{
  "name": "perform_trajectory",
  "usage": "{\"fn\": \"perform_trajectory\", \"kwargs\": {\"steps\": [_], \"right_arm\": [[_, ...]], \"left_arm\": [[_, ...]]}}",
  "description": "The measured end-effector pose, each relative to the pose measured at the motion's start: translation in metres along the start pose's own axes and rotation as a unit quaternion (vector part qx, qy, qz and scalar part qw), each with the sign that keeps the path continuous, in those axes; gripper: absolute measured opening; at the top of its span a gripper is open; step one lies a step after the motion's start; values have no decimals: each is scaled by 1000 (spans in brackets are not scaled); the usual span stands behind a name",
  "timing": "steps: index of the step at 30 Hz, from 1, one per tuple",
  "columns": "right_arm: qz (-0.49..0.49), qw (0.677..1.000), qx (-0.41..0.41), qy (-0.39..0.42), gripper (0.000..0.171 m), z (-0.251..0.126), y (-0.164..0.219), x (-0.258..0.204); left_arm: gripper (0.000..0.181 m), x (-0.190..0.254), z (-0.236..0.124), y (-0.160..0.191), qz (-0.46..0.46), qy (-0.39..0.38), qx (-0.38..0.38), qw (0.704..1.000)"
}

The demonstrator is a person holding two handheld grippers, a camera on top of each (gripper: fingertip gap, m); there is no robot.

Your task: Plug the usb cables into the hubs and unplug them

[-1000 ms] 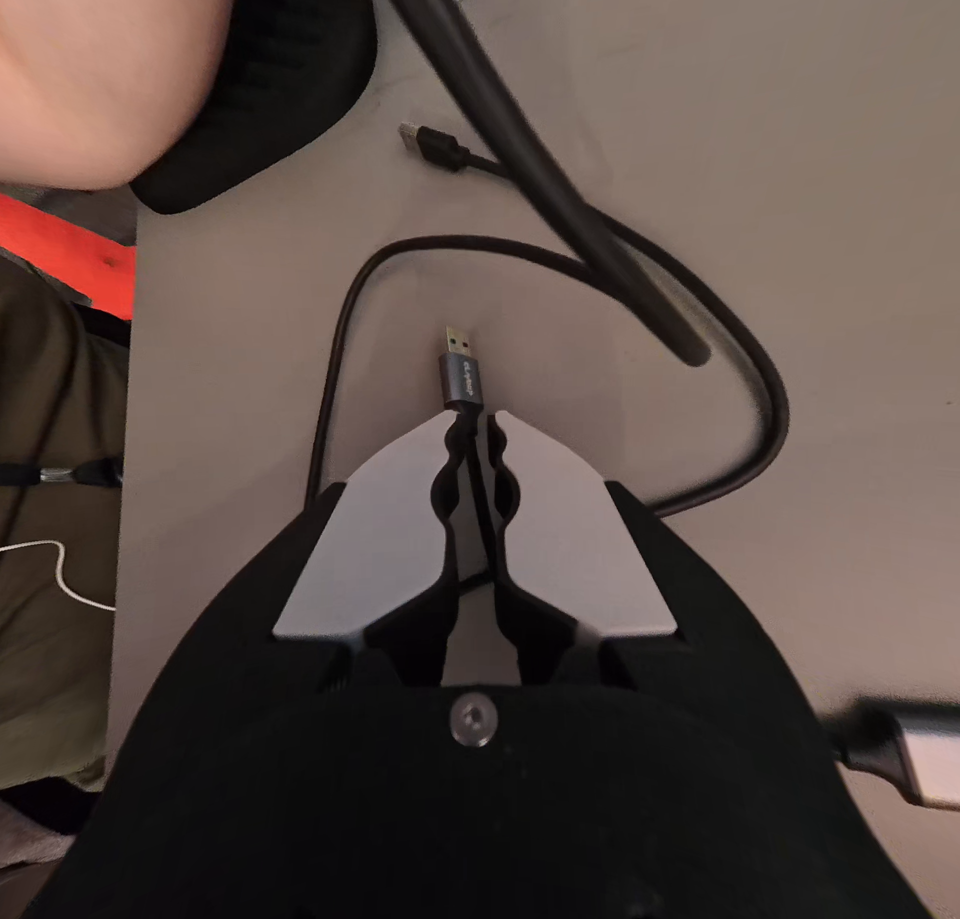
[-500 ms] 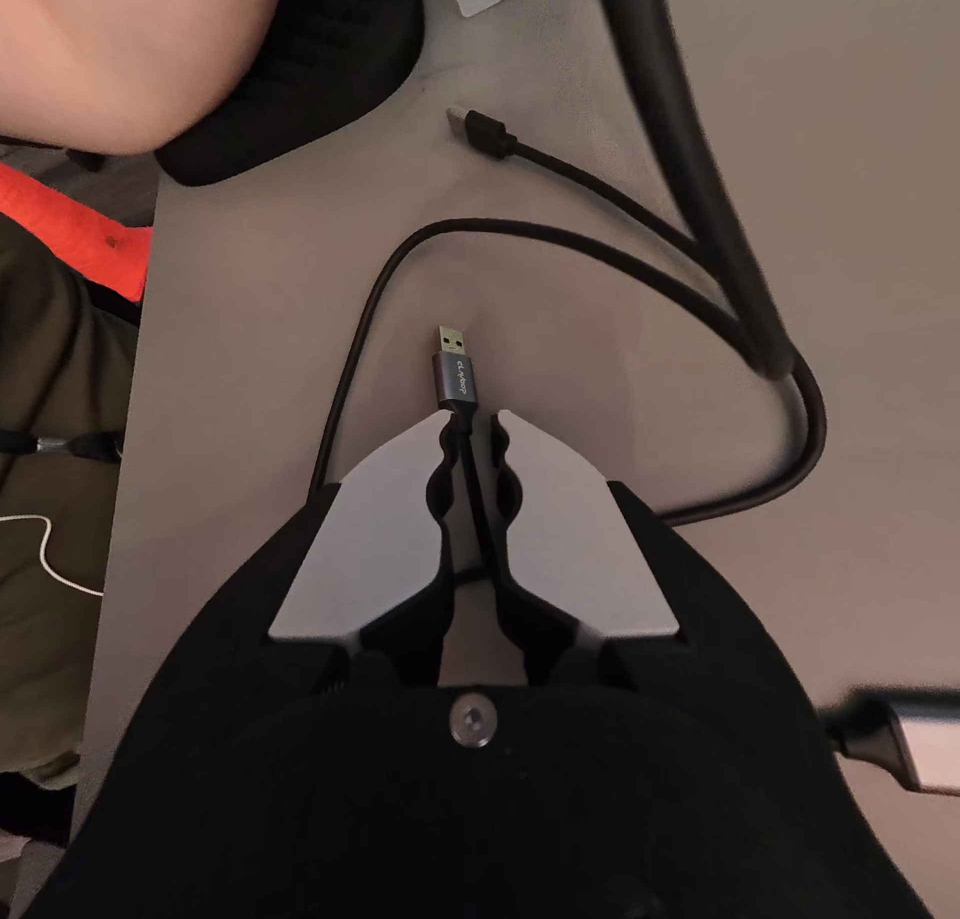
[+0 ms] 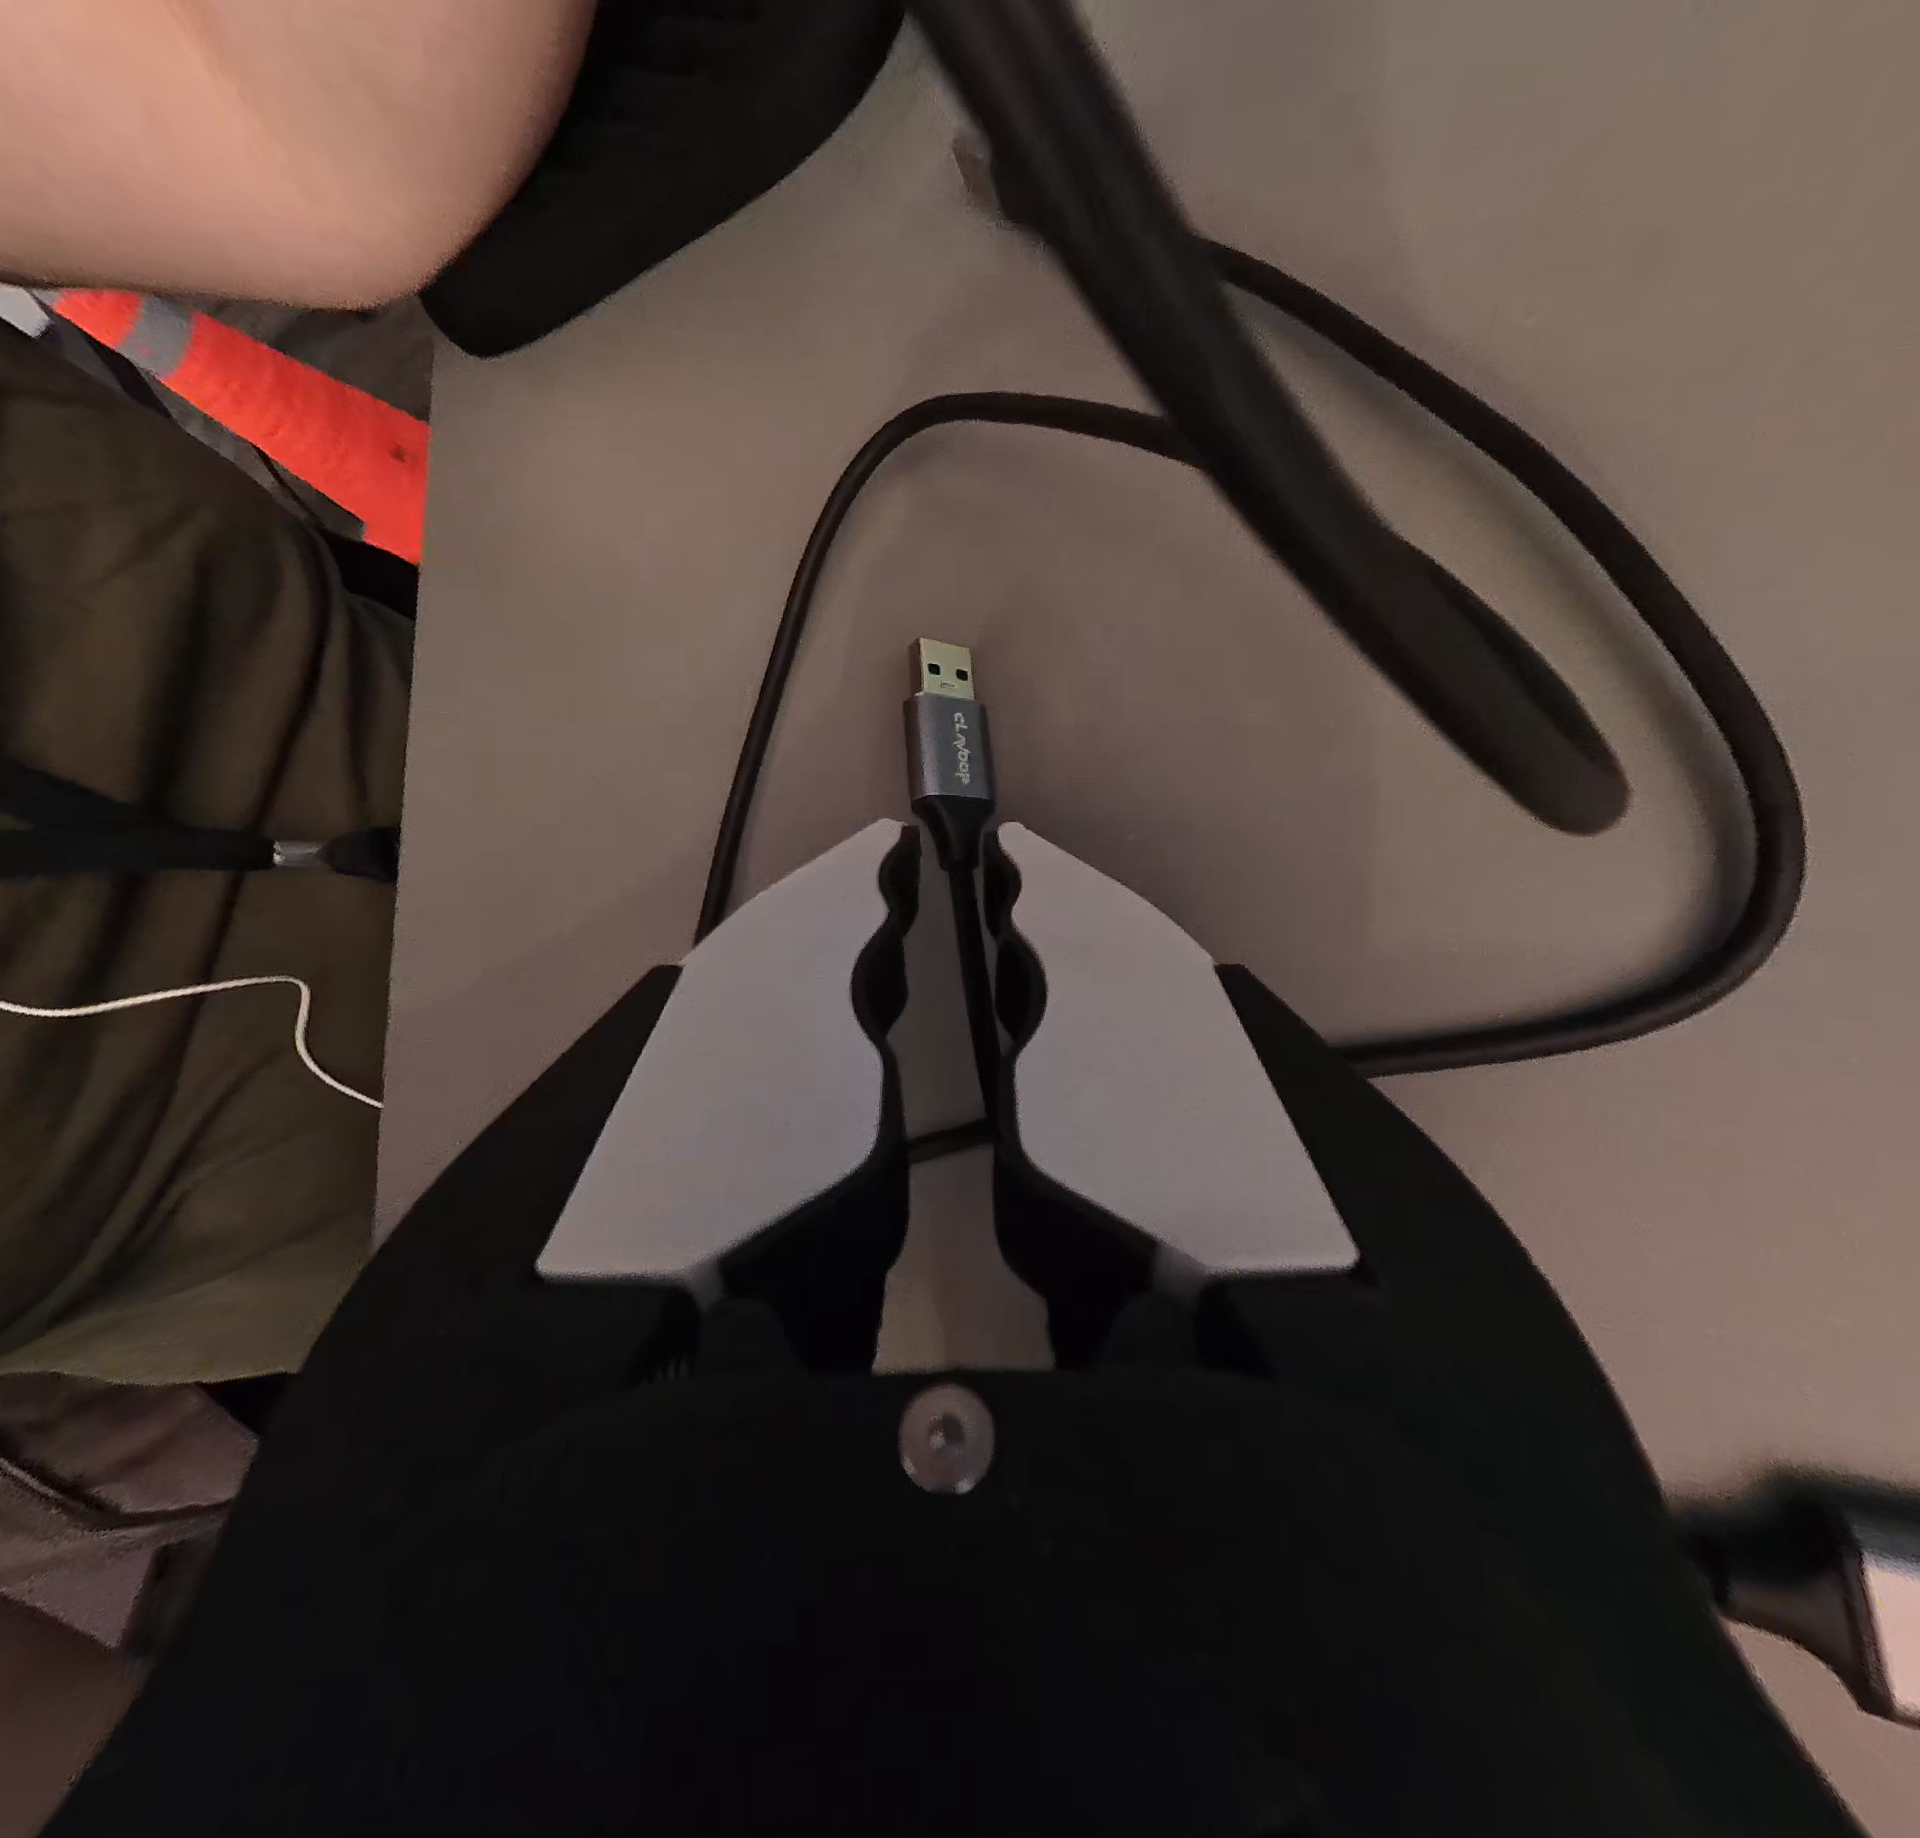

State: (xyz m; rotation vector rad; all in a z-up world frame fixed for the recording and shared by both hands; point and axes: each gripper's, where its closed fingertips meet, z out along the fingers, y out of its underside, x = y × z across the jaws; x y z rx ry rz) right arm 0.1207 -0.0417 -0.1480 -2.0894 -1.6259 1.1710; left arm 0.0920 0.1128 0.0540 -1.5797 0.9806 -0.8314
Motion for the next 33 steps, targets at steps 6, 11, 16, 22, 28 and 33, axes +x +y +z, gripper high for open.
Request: {"fn": "perform_trajectory", "kwargs": {"steps": [6, 11, 16, 22, 28, 33], "right_arm": [[-13, 999, -16, 25, 10, 3, 3, 2], [2, 1000, -20, 14, 10, 3, 3, 3], [2, 1000, -27, -2, 9, 3, 4, 2], [-35, 999, -15, 16, 9, 3, 5, 0], [-56, 998, -12, 32, 9, 2, 3, -2], [-98, 992, -9, 76, 9, -6, -3, -3]], "left_arm": [[26, -1, -2, -1, -2, 0, 3, 1000], [26, 0, -1, 0, 1, -1, 0, 1000], [26, -1, -1, 0, 2, -2, -1, 1000], [26, -3, -3, -1, 1, -4, 3, 1000], [26, -3, -3, -1, 1, -4, 2, 1000], [26, -3, -4, -1, -1, -4, 2, 1000]]}}
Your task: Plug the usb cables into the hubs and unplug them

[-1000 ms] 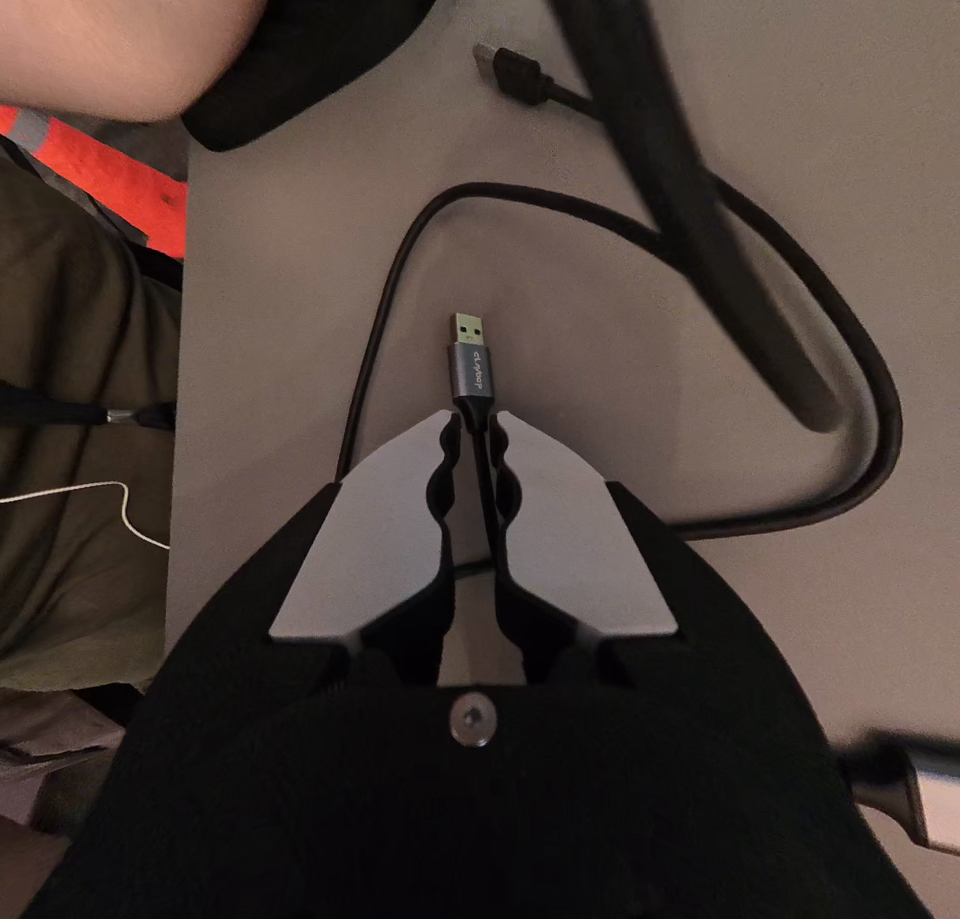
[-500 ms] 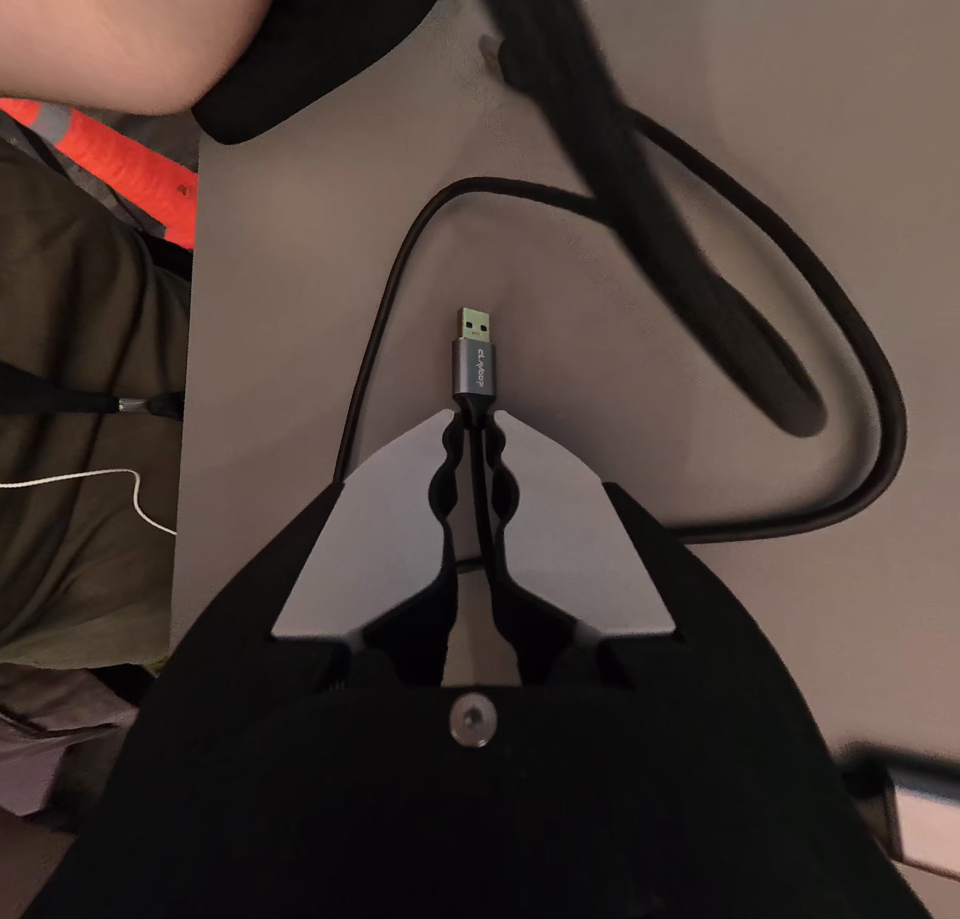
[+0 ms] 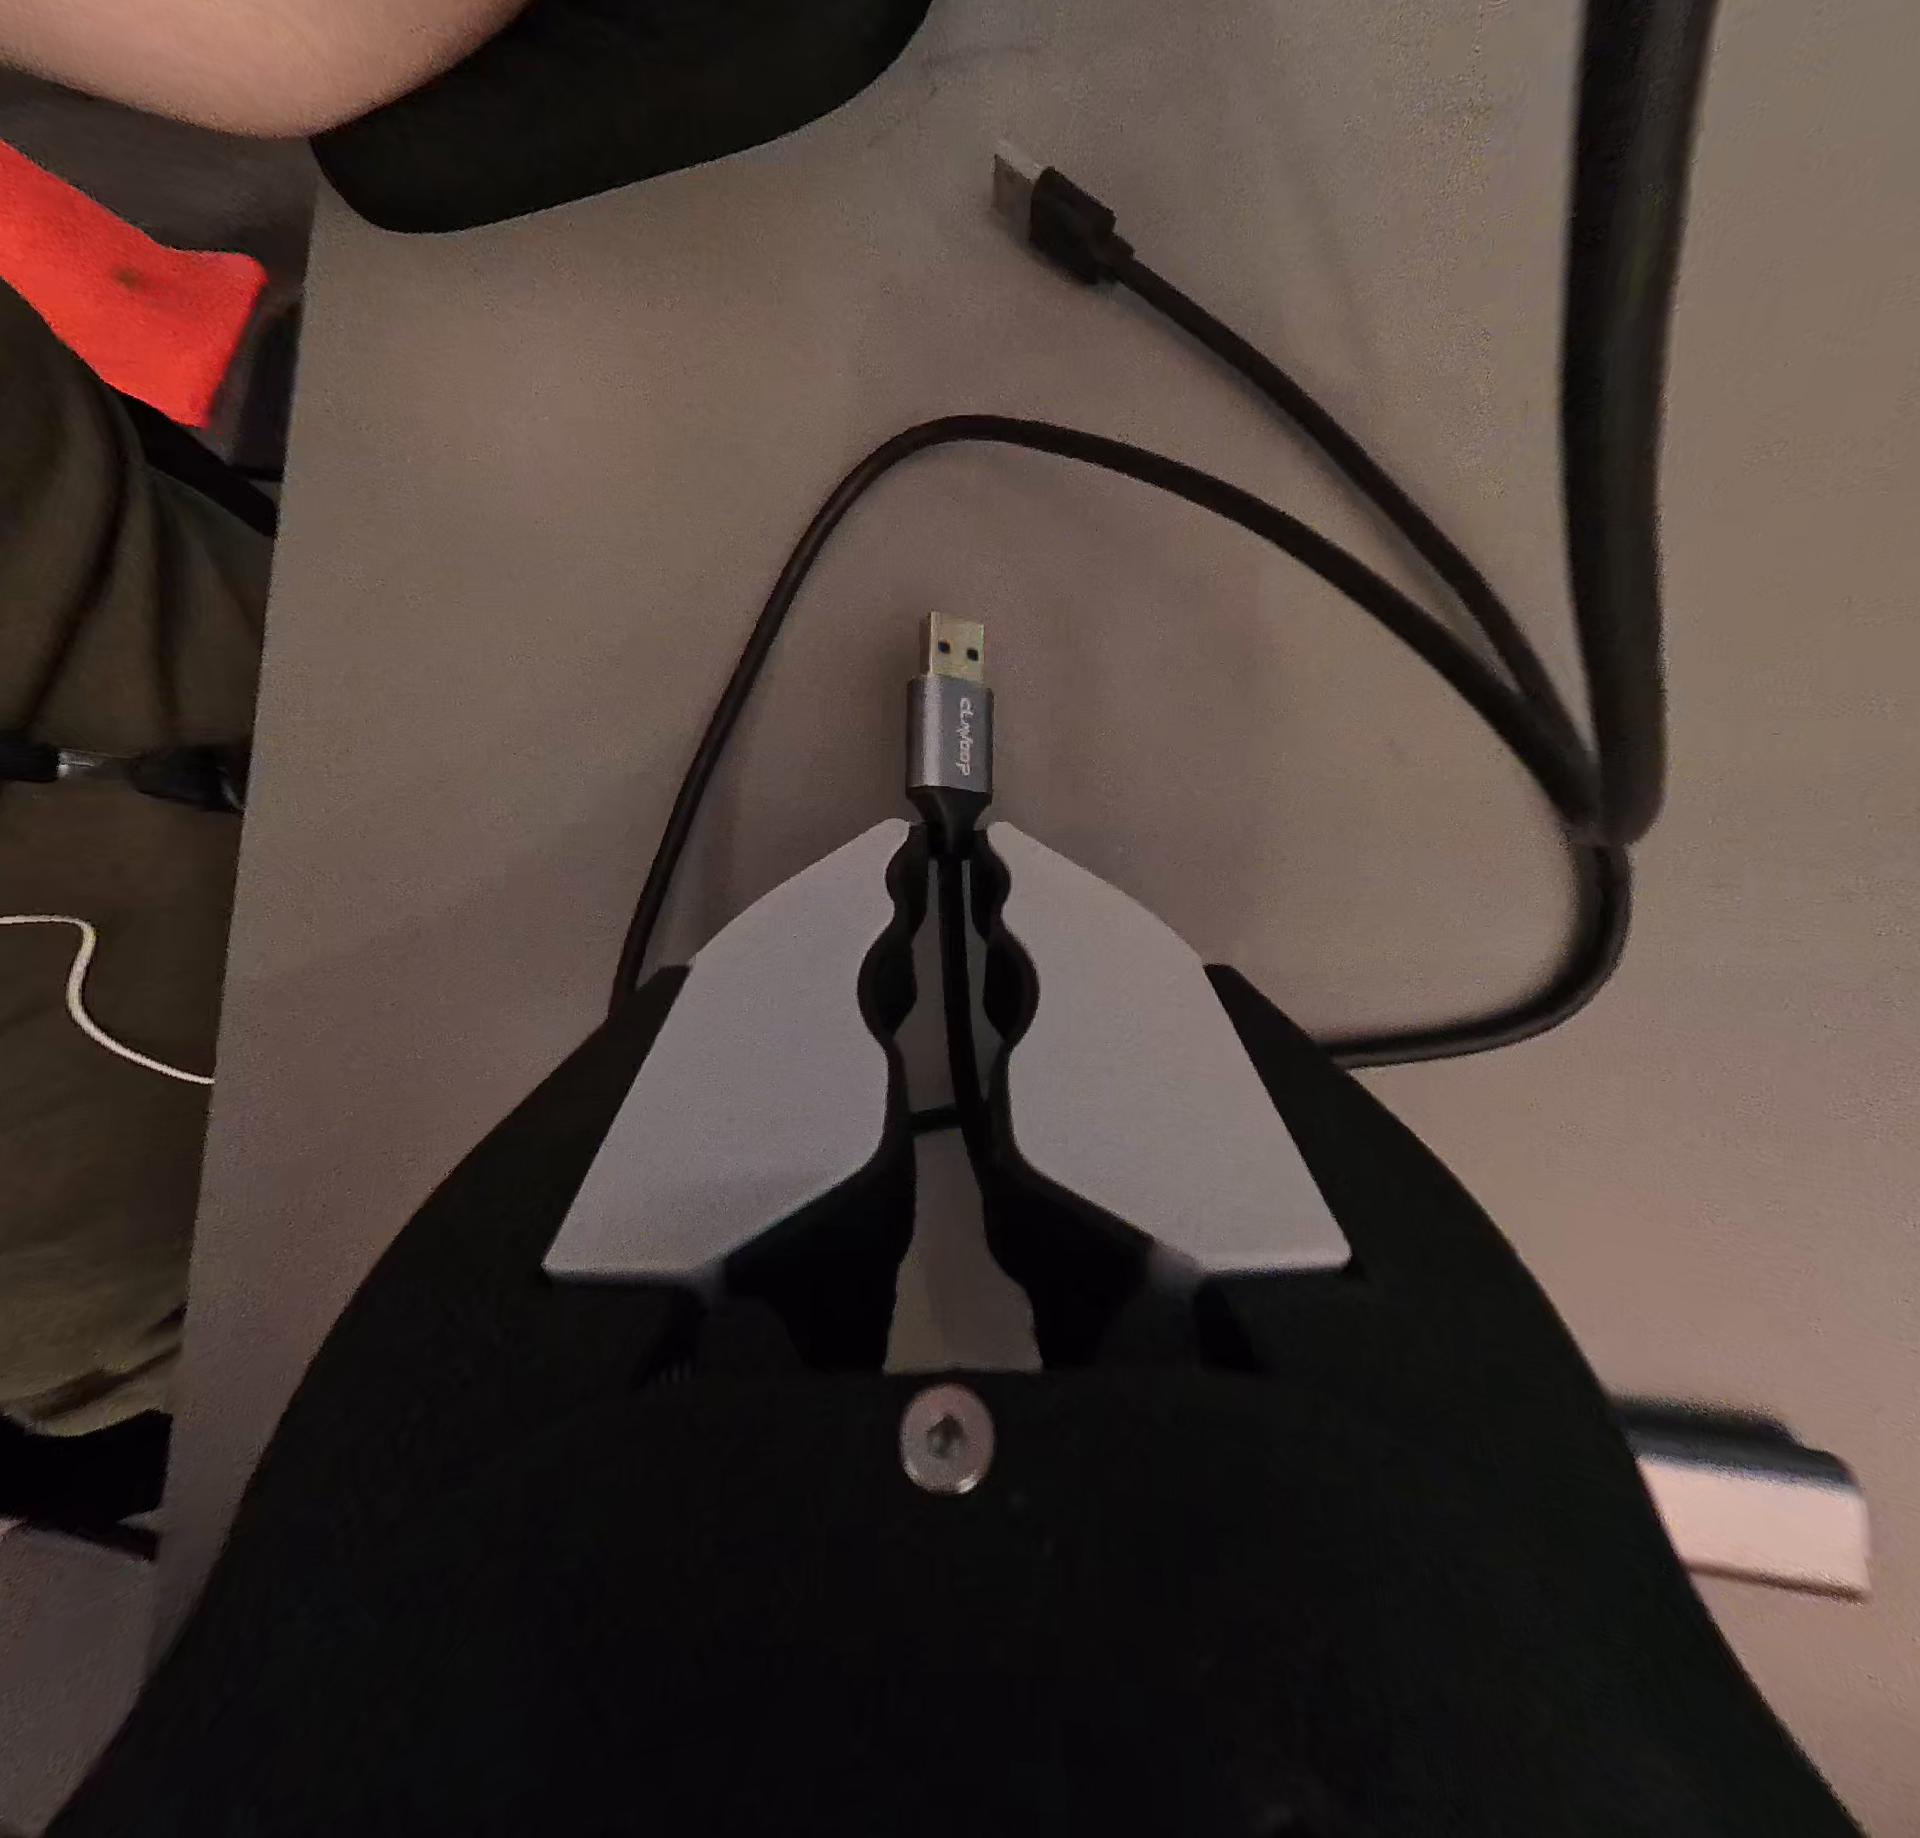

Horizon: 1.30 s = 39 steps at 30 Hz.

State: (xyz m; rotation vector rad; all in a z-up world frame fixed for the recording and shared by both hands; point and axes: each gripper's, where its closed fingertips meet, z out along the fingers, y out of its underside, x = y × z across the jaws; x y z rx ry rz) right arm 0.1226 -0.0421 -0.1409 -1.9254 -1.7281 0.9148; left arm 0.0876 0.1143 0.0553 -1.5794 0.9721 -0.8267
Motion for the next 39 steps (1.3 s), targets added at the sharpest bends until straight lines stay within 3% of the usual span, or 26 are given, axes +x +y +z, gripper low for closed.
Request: {"fn": "perform_trajectory", "kwargs": {"steps": [8, 12, 15, 20, 28, 39], "right_arm": [[-124, 976, -12, 179, 9, -25, -19, 3], [-152, 964, 5, 218, 8, -27, -31, -9], [-134, 972, 24, 192, 9, -16, -32, -14], [-37, 990, 121, 65, 8, 11, -36, -17], [-24, 997, 70, 32, 9, 39, -26, -17], [33, 995, 94, -17, 22, 42, -36, -22]], "left_arm": [[26, -2, -1, 0, -1, -3, 1, 1000], [26, -2, -1, 0, -2, -3, 2, 1000], [26, -2, -2, -1, -1, -4, 2, 1000], [26, -1, -3, -3, 1, -4, 5, 1000], [26, -4, -3, -1, -4, -5, 4, 1000], [26, -5, -4, -2, -4, -5, 5, 1000]]}}
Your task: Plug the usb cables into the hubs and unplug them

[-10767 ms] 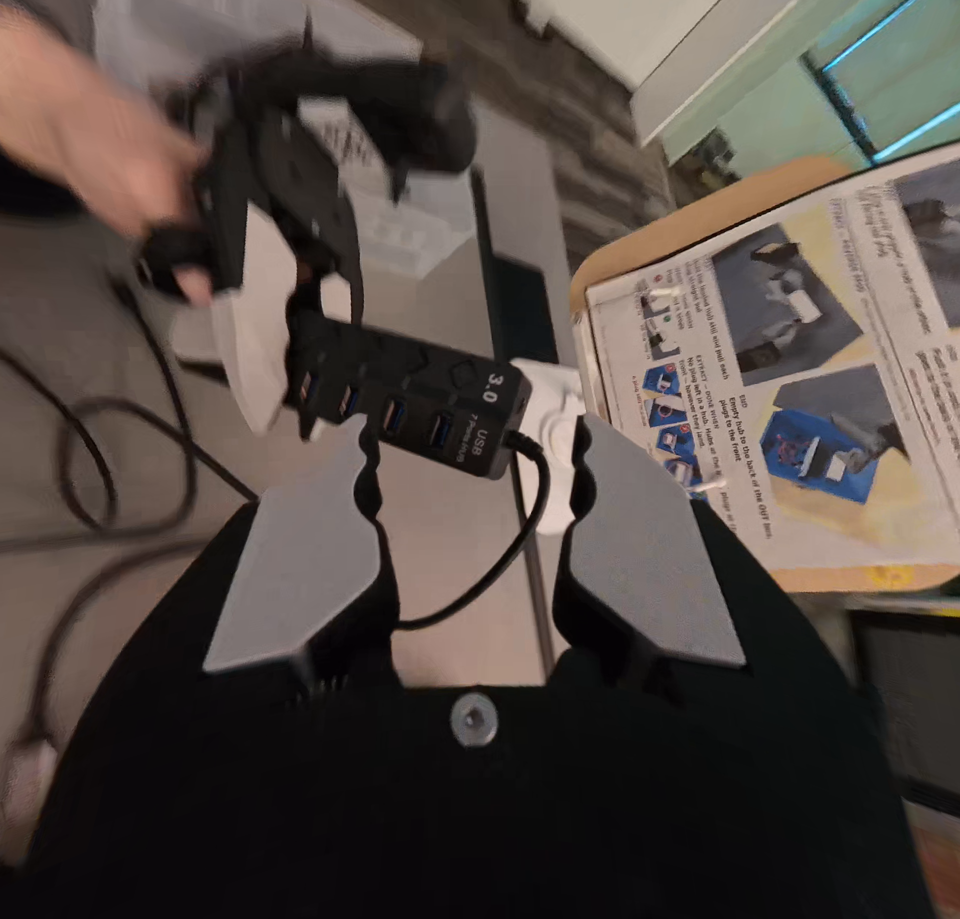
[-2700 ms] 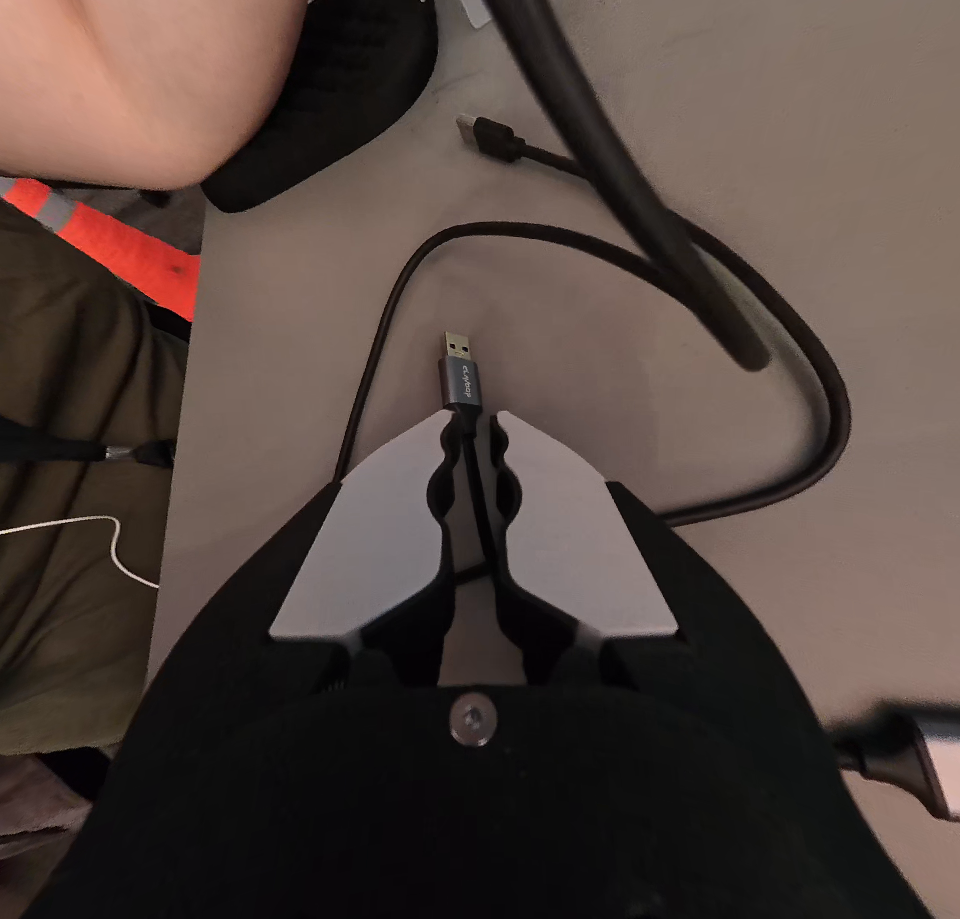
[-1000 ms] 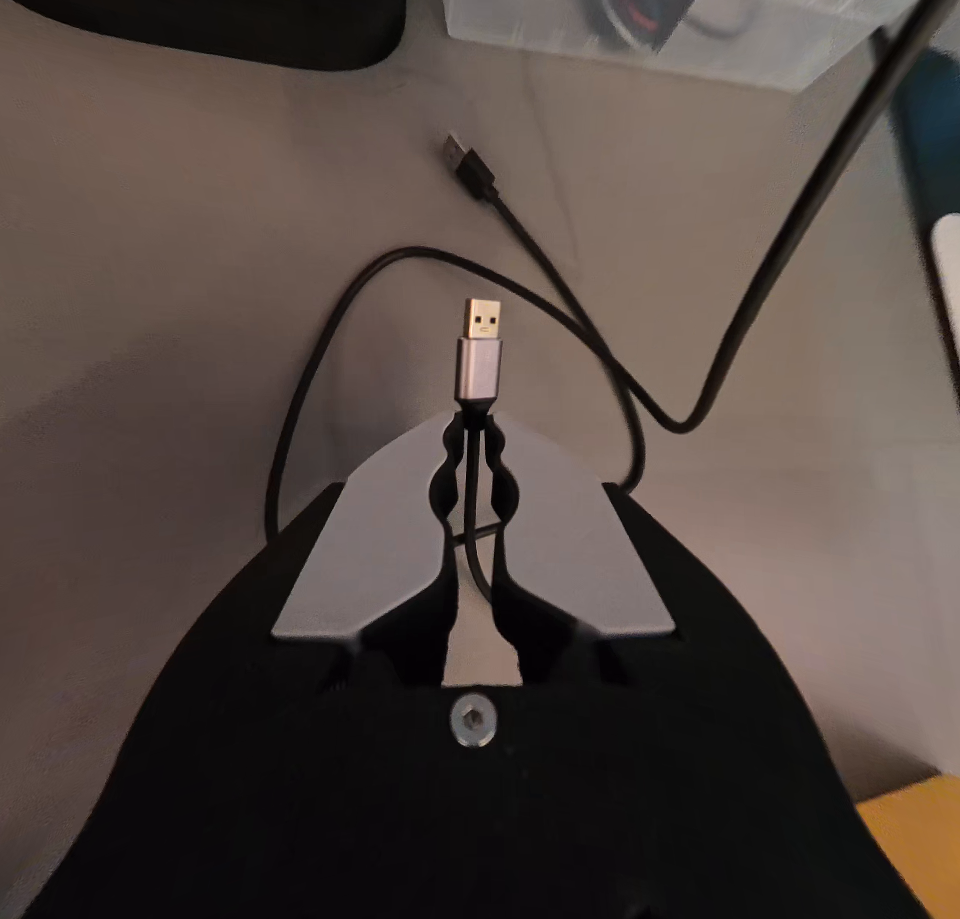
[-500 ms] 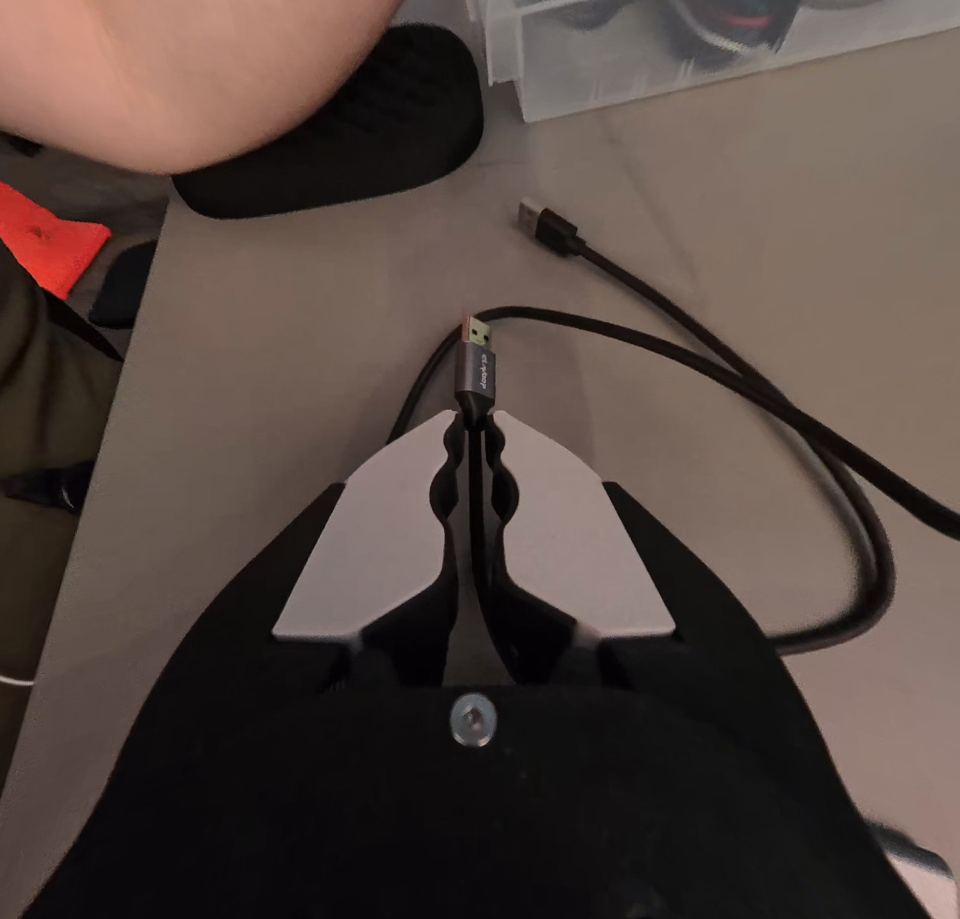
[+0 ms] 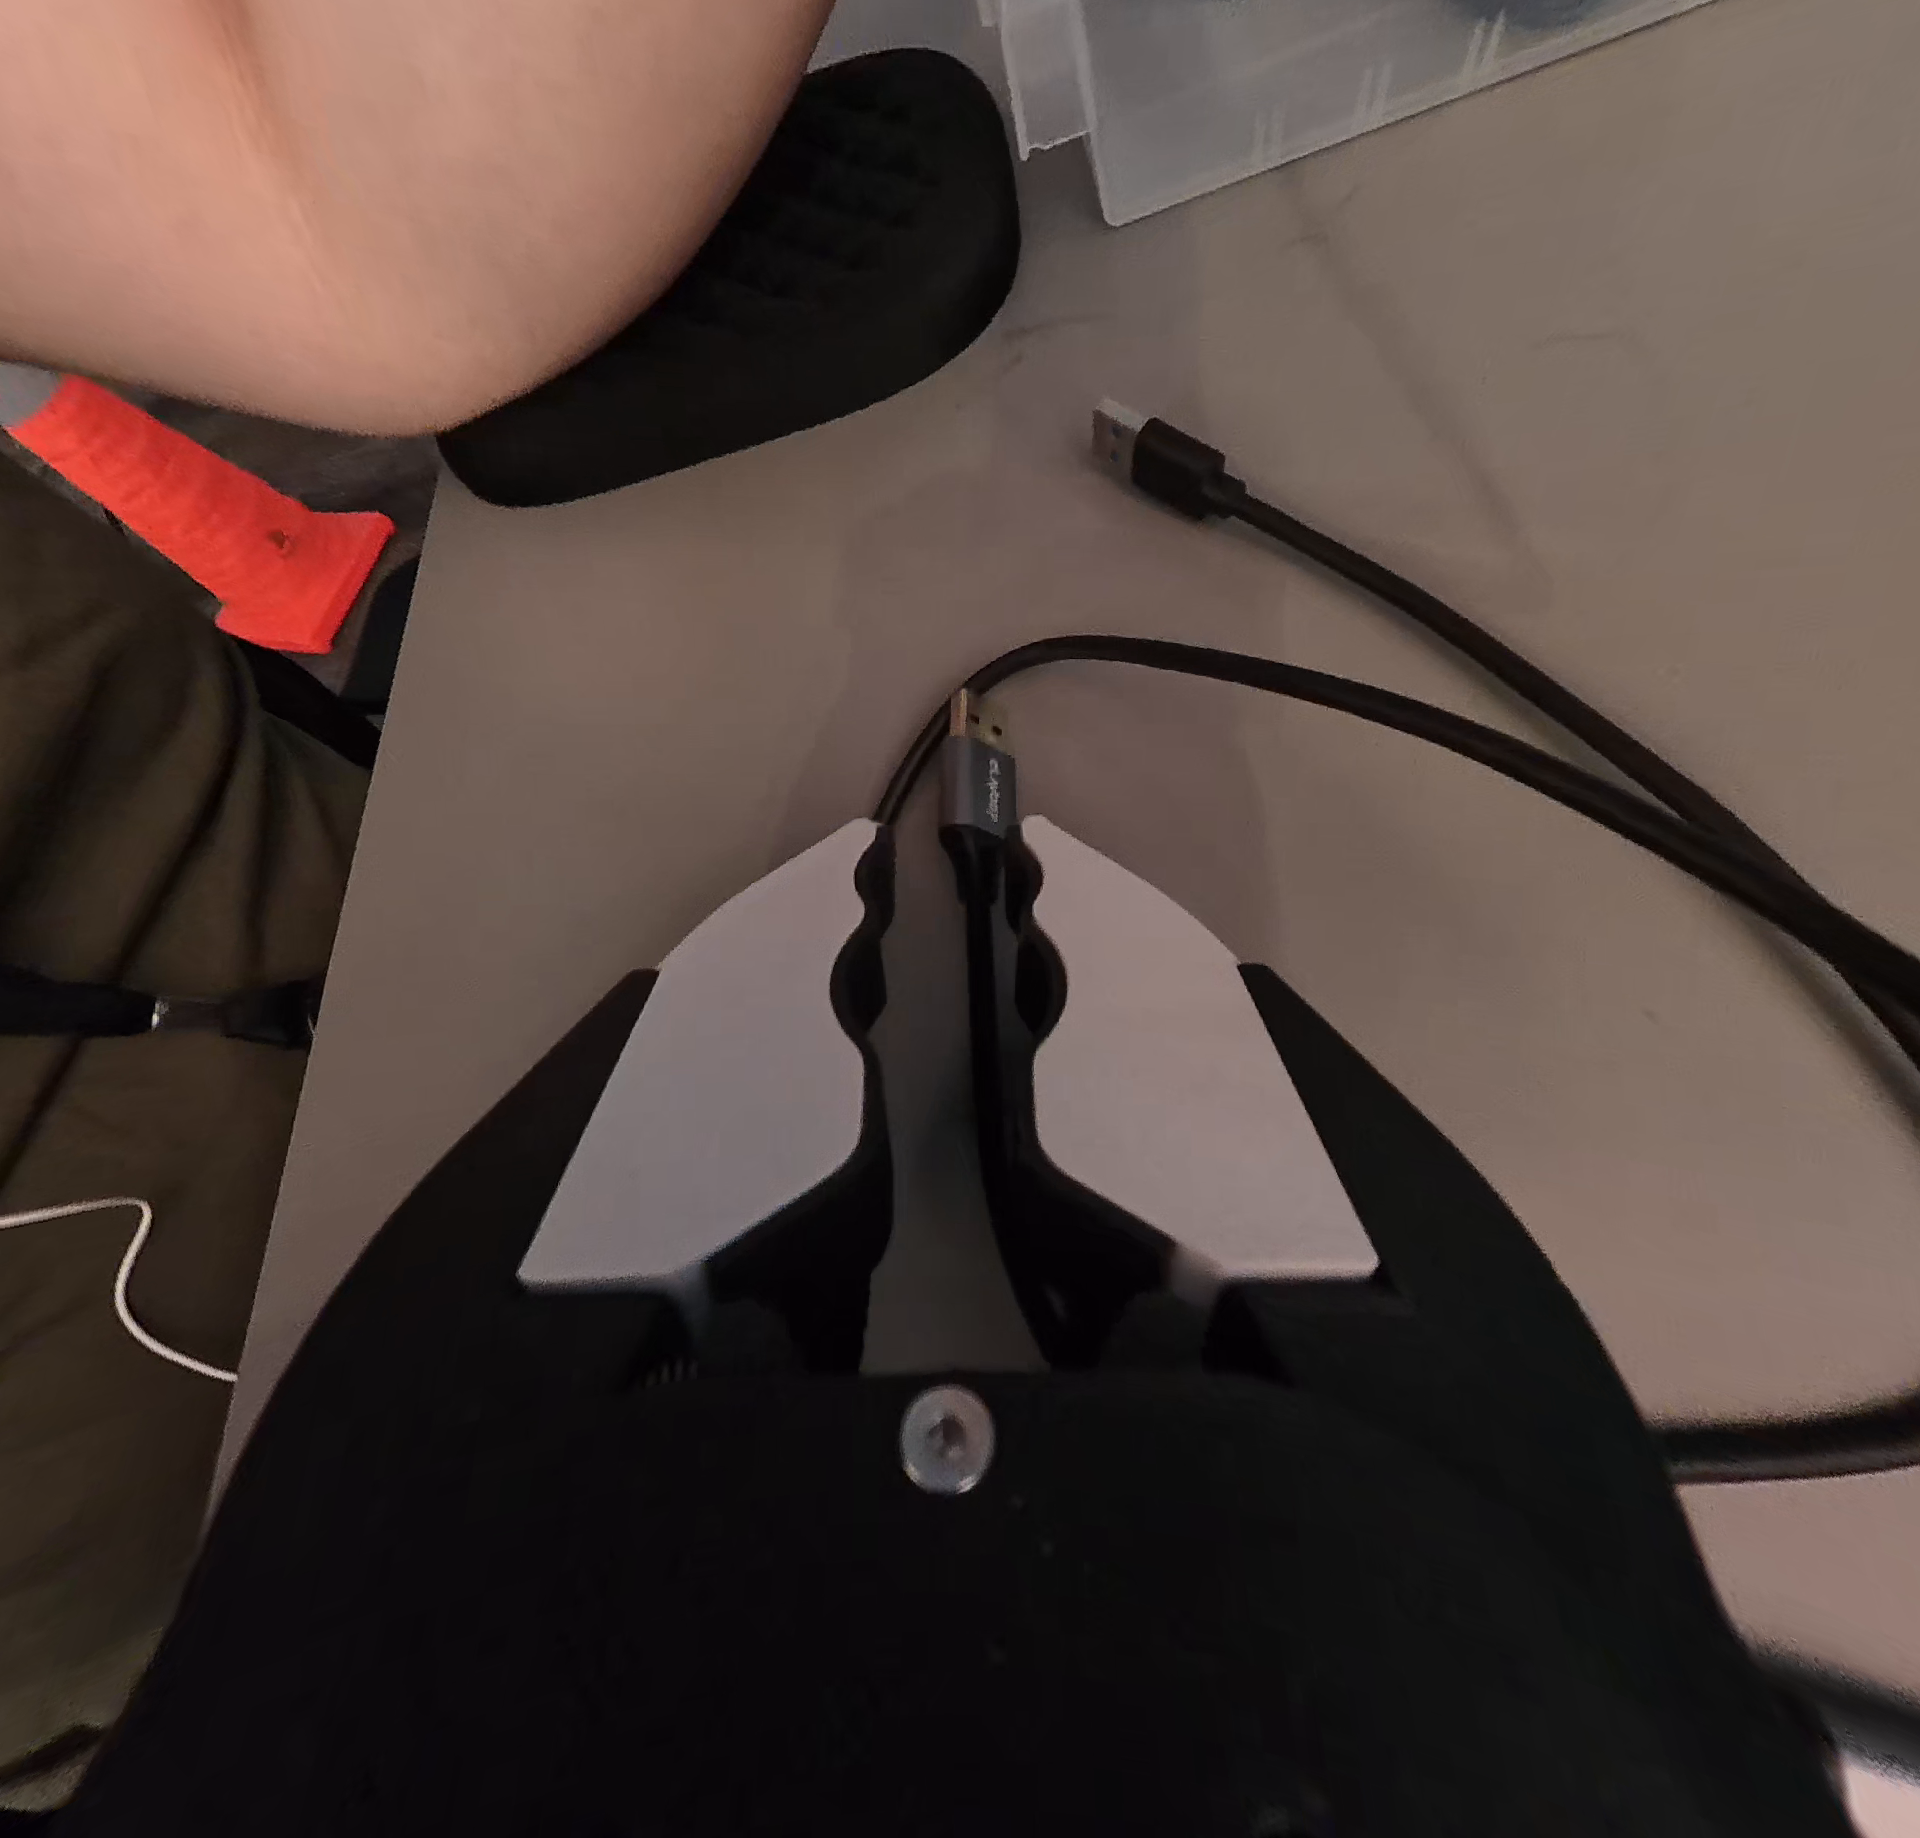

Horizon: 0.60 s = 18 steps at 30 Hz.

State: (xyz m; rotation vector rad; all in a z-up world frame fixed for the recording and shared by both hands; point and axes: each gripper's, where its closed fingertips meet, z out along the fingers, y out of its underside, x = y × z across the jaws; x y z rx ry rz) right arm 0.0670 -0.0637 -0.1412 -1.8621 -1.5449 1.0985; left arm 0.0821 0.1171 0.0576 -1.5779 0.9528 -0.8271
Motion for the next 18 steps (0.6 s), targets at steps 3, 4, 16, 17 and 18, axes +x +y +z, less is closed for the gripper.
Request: {"fn": "perform_trajectory", "kwargs": {"steps": [3, 4, 16, 17, 18], "right_arm": [[8, 1000, -8, 7, 20, 1, 1, 2], [6, 1000, -17, 10, 20, 1, 2, 2], [38, 995, -96, 10, 17, 1, 14, 4], [45, 995, -94, 6, 15, 1, 13, 4], [52, 994, -93, 0, 14, 1, 13, 4]], "left_arm": [[26, 1, 0, 0, 1, 0, 0, 1000], [26, 1, 0, 0, 2, 0, 0, 1000], [26, 2, 0, -1, 6, 1, -2, 1000], [26, 2, 0, -1, 6, 1, -1, 1000], [26, 2, 0, -1, 6, 0, -1, 1000]]}}
